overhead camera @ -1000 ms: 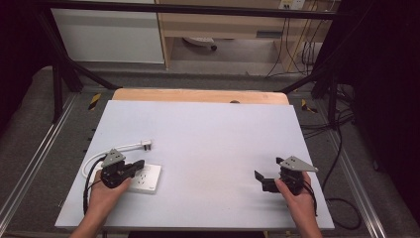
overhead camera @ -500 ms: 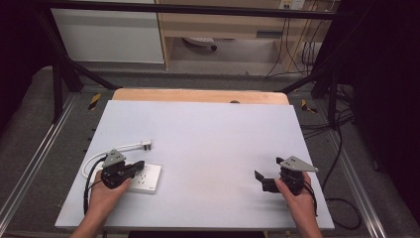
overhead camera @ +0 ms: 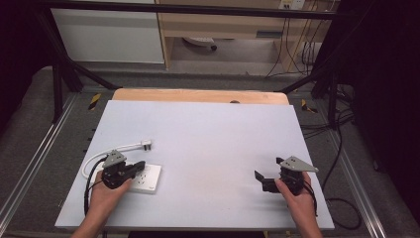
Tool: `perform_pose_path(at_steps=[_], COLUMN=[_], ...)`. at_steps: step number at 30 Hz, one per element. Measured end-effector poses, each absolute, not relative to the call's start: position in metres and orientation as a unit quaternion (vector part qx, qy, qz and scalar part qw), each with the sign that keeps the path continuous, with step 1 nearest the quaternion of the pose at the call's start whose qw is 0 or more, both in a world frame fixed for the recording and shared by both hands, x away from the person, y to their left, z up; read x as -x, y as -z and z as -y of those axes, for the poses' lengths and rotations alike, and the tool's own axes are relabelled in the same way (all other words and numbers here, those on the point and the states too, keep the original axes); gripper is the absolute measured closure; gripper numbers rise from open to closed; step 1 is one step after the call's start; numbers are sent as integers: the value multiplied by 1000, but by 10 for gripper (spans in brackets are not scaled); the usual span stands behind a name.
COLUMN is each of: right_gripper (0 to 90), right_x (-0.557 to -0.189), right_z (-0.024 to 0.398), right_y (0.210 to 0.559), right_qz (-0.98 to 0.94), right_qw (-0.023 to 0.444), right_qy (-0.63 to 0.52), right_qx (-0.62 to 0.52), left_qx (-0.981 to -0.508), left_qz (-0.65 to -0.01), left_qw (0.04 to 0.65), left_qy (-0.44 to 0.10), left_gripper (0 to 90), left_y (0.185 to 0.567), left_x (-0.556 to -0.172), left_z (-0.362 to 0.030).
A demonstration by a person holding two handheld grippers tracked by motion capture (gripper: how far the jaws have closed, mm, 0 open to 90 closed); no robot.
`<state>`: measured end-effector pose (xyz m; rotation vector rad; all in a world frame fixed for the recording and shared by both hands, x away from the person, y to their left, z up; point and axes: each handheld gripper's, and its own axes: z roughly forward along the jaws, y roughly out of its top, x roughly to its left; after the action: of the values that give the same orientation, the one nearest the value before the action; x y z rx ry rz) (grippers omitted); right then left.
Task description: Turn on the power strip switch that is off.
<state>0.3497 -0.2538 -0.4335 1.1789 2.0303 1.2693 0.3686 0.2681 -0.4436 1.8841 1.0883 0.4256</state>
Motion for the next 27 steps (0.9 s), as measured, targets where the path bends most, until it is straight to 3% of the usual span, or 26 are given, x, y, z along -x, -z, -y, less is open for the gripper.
perform_pose_path(at_steps=[19,27], right_gripper=[25,25], right_x=[-349,-349], right_z=[254,253], right_y=[433,433], right_qz=[-740,-741], right_qw=[236,236], right_qy=[-461,-461], right_qx=[-428,-427], left_qx=[-761,-758], left_qz=[-452,-431], left_qw=[428,460], left_qy=[-180,-171], left_gripper=[900,900], left_y=[443,444], left_x=[-370,-368], left_z=[-273,-274])
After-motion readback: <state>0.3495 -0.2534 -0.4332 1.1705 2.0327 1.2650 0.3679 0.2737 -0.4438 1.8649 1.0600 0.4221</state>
